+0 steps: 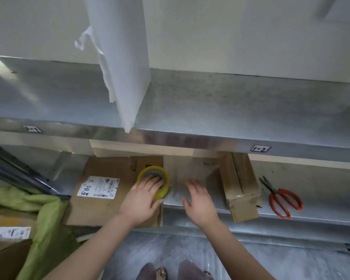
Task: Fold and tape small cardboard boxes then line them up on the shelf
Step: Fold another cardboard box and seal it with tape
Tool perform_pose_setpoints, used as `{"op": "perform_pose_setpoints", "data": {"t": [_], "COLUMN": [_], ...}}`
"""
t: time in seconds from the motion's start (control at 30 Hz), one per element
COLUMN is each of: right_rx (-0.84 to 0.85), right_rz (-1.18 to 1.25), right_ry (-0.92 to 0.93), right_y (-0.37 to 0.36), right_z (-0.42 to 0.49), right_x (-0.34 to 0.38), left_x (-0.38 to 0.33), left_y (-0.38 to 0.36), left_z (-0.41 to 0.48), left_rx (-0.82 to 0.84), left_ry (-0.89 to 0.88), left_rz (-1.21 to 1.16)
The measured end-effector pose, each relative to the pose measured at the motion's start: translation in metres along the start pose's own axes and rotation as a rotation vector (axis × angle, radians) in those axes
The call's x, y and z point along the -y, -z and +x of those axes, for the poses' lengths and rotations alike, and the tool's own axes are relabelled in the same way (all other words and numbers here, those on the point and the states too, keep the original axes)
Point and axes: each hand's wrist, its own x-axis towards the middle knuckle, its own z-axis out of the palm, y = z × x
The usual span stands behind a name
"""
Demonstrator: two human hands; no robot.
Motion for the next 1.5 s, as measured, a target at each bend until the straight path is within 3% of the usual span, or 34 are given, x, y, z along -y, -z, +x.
{"op": "perform_pose_setpoints", "data": {"t": [0.23,0.37,0.53,0.63,0.73,1.0,1.17,1.33,1.5], "right_rx": [-0.129,-0.329,-0.470,-0.382,-0.242,-0.198,-0.177,-0.142,-0.186], "right_rz": [-0.119,-0.154,-0.146,-0.003,0.311,0.552,0.832,0.754,0.416], "right_ry": [0.035,0.098,-0.082,-0.263,-0.300,-0.261,-0.317,-0.273,-0.210], "right_y": [0.030,0.060,0.093,0.102,0.103,0.099,0.101,0.098,0.099], "right_z": [-0.035,-0.050,-0.062,-0.063,-0.061,-0.064,-0.051,-0.044,-0.046], "right_x": [-0.015,-0.018,-0.061,-0.090,-0.110,-0.142,-0.153,-0.154,-0.153], "left_x": [-0.040,-0.077,-0.132,-0.163,-0.184,-0.195,-0.201,-0.188,-0.178], "left_y": [0.009,0.016,0.008,-0.002,-0.006,-0.011,-0.014,-0.013,-0.009], "left_z": [0.031,0.051,0.072,0.081,0.088,0.090,0.101,0.110,0.108], "left_rx": [-0.044,-0.074,-0.015,0.130,0.235,0.154,0.109,0.119,0.014], "left_ry": [-0.153,-0.215,-0.164,-0.057,0.011,0.000,0.005,-0.026,-0.069], "left_rz": [-0.019,-0.022,-0.150,-0.254,-0.384,-0.435,-0.441,-0.370,-0.157]}}
